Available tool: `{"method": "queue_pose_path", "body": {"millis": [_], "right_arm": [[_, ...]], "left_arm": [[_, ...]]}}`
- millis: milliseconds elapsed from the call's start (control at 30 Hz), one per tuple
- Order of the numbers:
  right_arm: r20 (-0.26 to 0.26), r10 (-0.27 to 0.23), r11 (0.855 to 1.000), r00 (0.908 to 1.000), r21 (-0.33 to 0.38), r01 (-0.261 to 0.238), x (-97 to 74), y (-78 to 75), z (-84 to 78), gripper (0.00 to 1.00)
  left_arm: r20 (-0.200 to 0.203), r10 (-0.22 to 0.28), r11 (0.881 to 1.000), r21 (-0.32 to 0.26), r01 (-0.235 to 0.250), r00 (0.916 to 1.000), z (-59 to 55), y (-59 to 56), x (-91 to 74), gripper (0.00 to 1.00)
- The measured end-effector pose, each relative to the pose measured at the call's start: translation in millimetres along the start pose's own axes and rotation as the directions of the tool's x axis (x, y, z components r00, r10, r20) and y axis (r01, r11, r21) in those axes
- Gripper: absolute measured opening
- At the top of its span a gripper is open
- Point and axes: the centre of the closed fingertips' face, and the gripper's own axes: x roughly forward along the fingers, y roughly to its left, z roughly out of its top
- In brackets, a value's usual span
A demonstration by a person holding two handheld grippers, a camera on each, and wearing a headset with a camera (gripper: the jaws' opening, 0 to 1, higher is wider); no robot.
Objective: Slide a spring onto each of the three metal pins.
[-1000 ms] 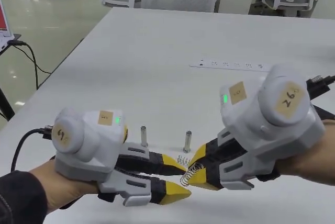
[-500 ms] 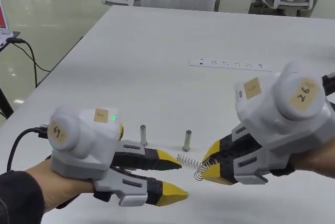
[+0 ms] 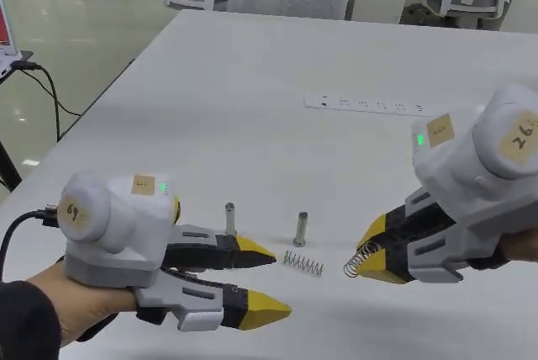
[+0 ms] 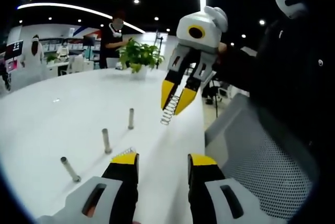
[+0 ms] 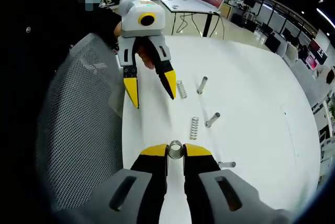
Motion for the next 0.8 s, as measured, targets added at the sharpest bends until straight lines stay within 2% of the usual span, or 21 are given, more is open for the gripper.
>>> {"method": "queue_pose_path", "body": {"millis": [533,800], "right_arm": [[-0.061,-0.05,0.999,0.9969,0.016,0.051,-15.1,-25.8,-17.7,0.08],[-0.103,-0.083,0.996,0.9912,0.018,0.085,-21.5,-46.5,-24.0,0.08]], "left_arm": [[0.026,0.049,0.999,-0.017,-0.048,0.9985,3.8,7.1,-6.8,0.34],[0.013,0.058,0.998,-0.018,-0.058,0.9982,-3.3,5.5,-9.2,0.34]]}}
